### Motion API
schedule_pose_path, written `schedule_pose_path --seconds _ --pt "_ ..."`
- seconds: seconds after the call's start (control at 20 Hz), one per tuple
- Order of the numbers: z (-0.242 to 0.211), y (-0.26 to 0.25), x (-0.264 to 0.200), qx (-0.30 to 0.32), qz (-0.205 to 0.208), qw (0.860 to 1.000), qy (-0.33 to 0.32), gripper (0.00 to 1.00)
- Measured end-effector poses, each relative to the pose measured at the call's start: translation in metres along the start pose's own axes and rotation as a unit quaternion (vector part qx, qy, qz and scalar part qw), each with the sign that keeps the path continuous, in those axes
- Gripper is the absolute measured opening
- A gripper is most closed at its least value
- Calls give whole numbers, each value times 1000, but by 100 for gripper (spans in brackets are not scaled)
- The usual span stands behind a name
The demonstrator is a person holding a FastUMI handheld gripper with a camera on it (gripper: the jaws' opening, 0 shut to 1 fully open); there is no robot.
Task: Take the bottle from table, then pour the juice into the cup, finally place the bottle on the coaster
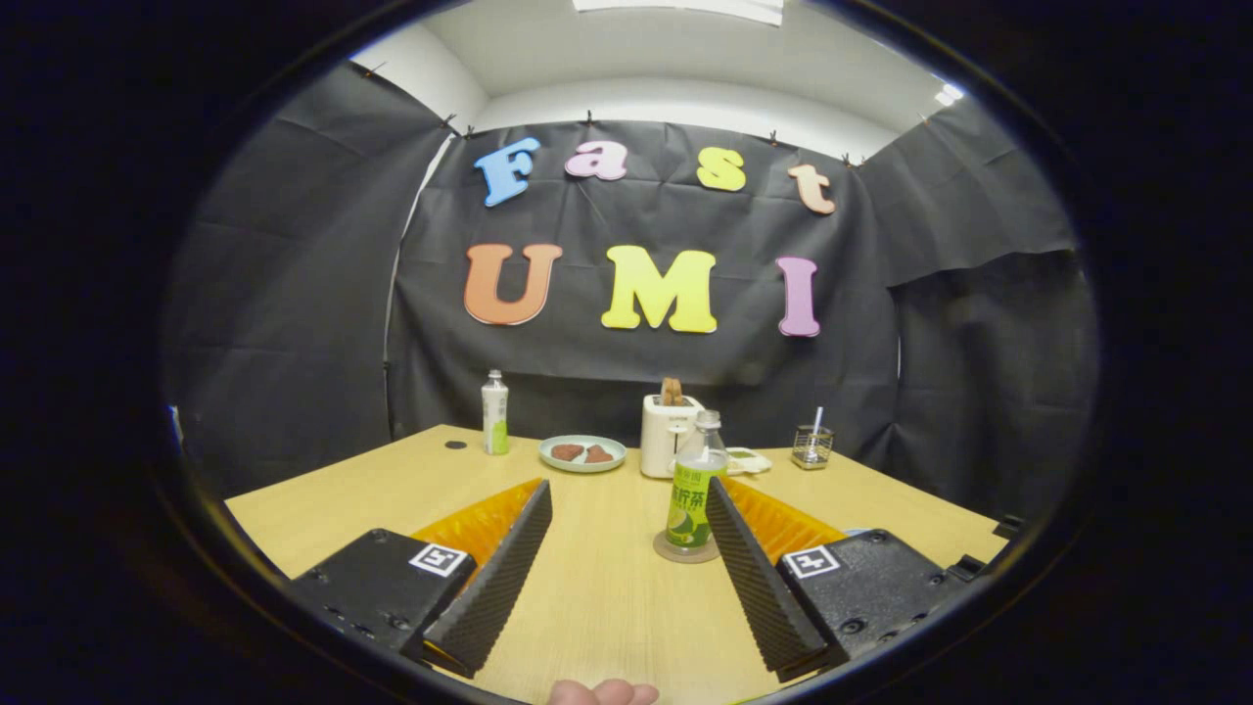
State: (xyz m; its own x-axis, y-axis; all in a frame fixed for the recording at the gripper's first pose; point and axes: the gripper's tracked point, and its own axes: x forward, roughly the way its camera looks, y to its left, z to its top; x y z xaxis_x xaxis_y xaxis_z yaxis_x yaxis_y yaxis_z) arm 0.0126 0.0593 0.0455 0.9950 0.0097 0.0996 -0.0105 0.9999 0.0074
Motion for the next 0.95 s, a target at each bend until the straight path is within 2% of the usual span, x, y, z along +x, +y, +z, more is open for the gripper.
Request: schedule_pose_path --seconds 0.55,0.95 --pt "-2 -4 0 8 -3 1000 -8 100" --pt "-4 -3 0 11 17 1000 -8 100"
